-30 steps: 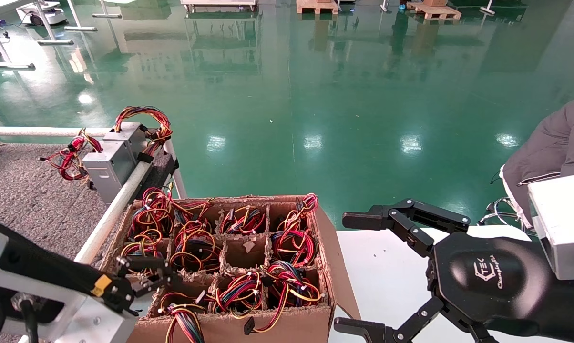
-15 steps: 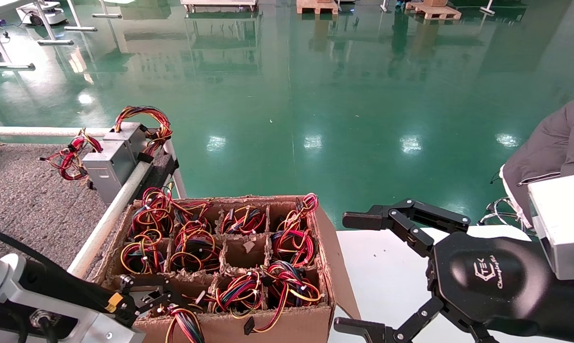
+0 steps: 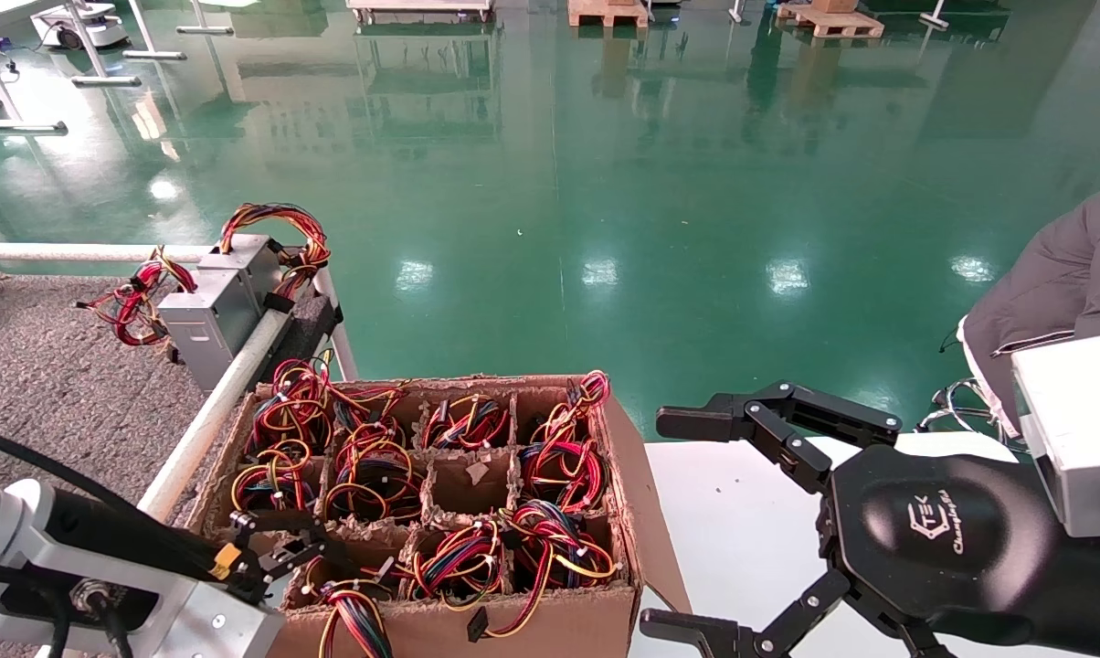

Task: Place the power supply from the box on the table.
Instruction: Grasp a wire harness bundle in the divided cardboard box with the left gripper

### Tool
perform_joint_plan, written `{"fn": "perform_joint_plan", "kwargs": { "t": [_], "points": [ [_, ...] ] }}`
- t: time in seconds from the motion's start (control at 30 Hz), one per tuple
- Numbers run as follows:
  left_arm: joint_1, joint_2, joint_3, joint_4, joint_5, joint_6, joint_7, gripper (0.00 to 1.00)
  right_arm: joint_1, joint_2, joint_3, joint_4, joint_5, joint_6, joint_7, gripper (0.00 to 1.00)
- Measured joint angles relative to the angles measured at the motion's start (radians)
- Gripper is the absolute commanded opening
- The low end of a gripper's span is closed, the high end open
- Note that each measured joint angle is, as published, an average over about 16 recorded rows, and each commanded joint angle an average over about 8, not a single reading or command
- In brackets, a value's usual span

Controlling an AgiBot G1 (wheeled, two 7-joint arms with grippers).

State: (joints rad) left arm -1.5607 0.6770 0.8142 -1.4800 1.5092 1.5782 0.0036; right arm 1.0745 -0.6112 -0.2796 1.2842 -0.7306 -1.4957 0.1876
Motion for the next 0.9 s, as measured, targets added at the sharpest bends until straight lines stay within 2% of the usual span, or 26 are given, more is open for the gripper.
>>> {"fn": "perform_joint_plan", "kwargs": {
  "t": [0.07,0.9],
  "points": [
    [0.003,-0.001,-0.002,0.0,0.003,-0.007,0.001,0.0,0.0,0.0,0.0,0.0,0.0,0.0,0.0,1.0],
    [0.038,-0.016,-0.027,0.0,-0.016,-0.053,0.021,0.0,0.0,0.0,0.0,0.0,0.0,0.0,0.0,1.0]
  ]
}}
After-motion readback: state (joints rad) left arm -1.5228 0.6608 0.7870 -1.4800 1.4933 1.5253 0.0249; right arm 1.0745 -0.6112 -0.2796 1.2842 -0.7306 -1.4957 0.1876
